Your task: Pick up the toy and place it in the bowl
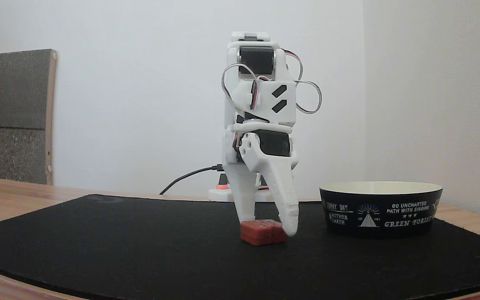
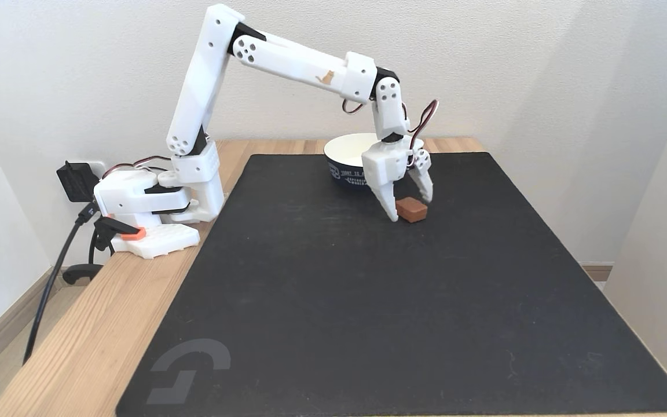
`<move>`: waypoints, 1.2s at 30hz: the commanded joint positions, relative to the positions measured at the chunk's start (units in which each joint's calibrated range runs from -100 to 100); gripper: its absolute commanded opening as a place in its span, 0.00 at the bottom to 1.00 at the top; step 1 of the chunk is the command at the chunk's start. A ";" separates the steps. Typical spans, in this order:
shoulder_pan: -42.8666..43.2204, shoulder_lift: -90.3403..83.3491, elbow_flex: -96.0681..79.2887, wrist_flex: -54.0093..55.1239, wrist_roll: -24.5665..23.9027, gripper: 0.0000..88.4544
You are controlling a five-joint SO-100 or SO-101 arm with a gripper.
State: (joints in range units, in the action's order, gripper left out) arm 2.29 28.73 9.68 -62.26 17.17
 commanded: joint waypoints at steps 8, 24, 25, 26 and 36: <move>-1.16 0.33 -0.54 2.65 -1.93 0.13; 3.19 -12.51 0.46 -5.22 -6.99 0.03; 3.44 -16.18 0.64 -6.32 -8.19 0.03; 3.86 -17.85 0.64 -6.41 -8.50 0.03; 19.17 -33.19 -9.82 -3.11 -12.31 0.03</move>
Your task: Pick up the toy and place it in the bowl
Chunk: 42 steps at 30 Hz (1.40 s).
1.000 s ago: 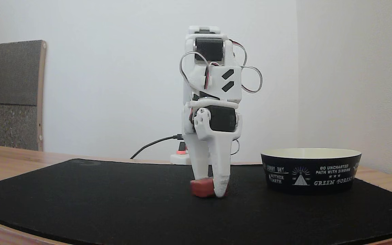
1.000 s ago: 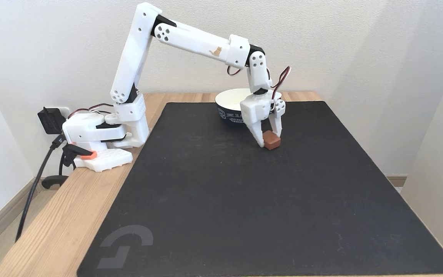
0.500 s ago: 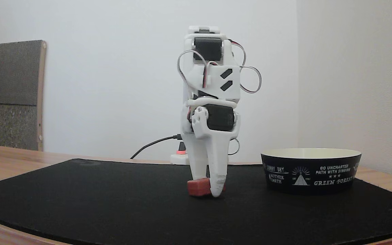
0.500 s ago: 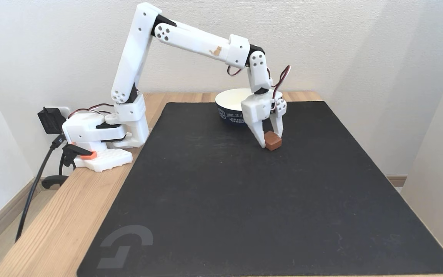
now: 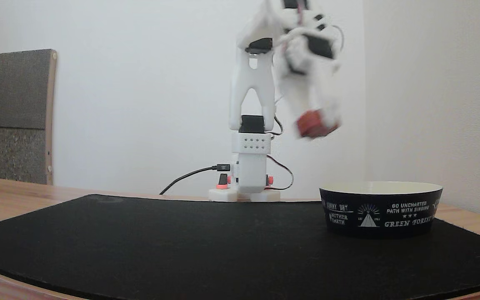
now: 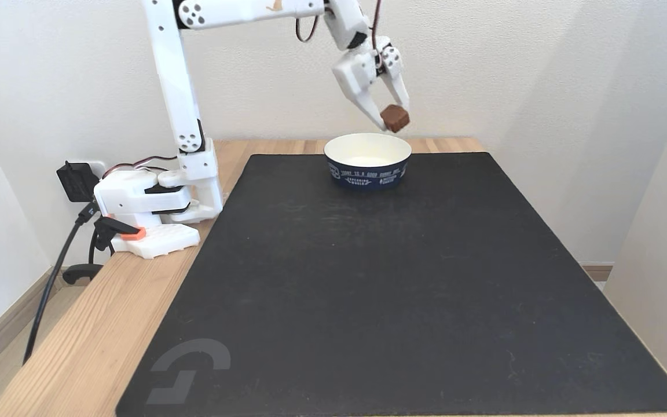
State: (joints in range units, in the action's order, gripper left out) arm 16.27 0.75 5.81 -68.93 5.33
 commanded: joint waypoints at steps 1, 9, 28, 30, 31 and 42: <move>6.02 -5.21 -8.20 5.43 -0.47 0.04; 13.55 -5.88 -32.98 21.68 0.00 0.26; -9.54 -36.64 -43.17 16.10 0.05 0.04; -12.13 -40.47 -50.29 18.13 -0.37 0.04; -14.22 -43.89 -57.95 20.33 -0.42 0.04; -14.31 -70.32 -88.41 23.46 -4.23 0.04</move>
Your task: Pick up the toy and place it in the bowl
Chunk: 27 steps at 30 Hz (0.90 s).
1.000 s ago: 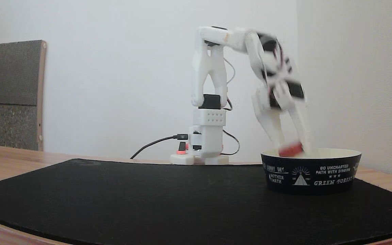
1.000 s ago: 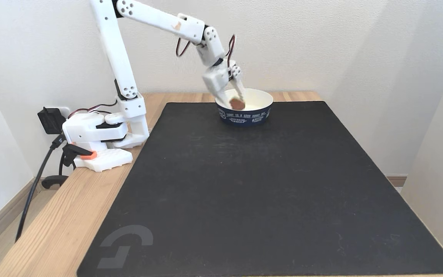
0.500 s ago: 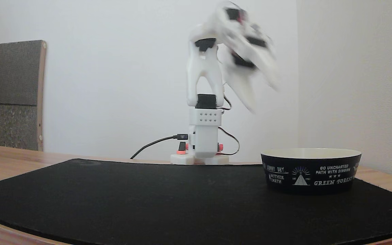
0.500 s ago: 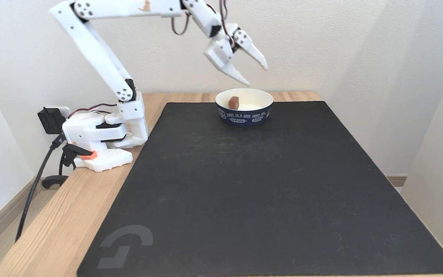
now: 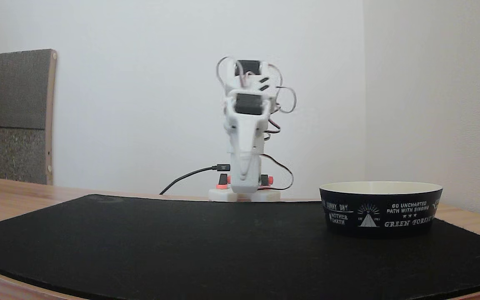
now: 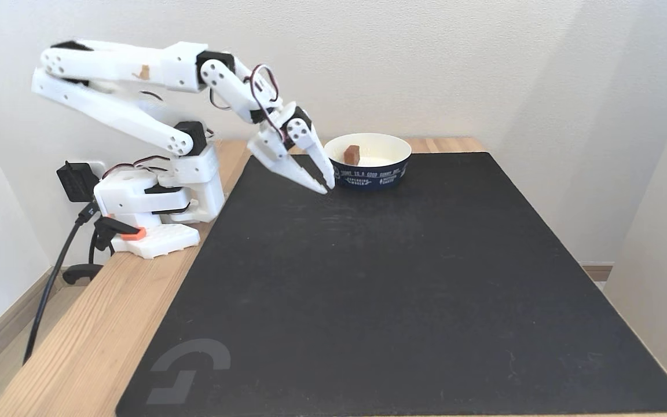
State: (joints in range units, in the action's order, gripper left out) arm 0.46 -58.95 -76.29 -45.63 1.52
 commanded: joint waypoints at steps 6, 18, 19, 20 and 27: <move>3.10 -30.46 -16.95 -5.51 -0.42 0.04; 2.68 -40.55 -22.45 -9.75 -0.47 0.04; 2.68 -40.47 -22.45 -9.66 -0.47 0.04; 2.68 -40.47 -22.45 -9.66 -0.42 0.04; 2.60 -40.47 -22.45 -9.66 -0.42 0.04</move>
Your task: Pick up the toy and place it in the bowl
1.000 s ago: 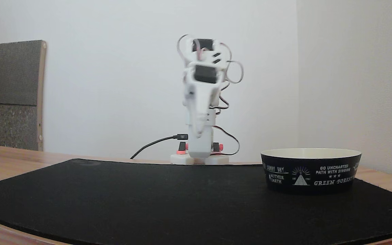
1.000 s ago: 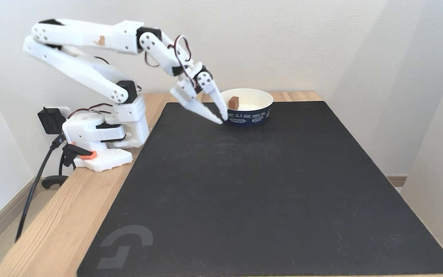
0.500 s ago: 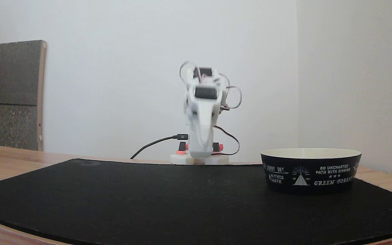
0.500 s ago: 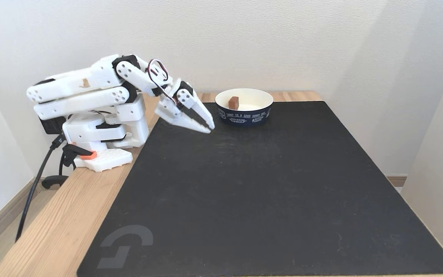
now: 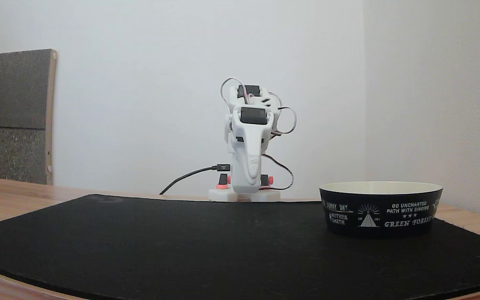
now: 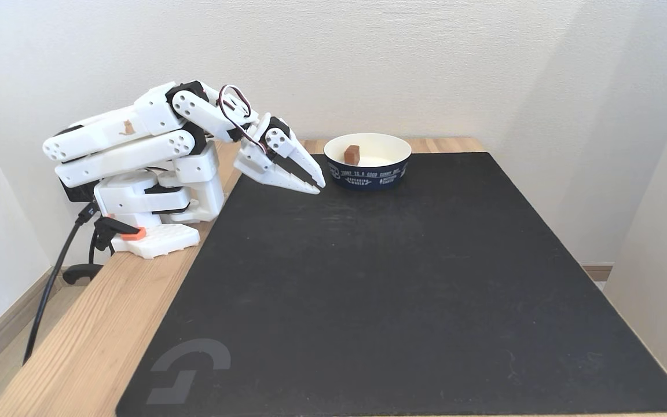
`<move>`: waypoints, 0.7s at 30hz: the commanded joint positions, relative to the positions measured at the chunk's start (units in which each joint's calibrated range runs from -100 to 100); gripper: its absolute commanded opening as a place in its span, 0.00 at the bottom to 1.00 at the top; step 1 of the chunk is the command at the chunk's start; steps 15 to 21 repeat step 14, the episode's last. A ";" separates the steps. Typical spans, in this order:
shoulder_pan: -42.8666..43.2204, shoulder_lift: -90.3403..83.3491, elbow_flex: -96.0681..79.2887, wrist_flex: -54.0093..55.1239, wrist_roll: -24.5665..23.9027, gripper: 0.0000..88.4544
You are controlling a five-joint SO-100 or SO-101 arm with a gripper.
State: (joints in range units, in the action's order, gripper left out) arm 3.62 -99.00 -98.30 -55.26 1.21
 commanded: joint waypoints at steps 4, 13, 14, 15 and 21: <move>-0.65 -0.42 -0.53 -0.04 0.10 0.04; -0.65 -0.42 -0.53 -0.04 0.10 0.04; -0.65 -0.42 -0.53 -0.04 0.10 0.04; -0.65 -0.42 -0.53 -0.04 0.10 0.04; -0.65 -0.42 -0.53 -0.04 0.10 0.04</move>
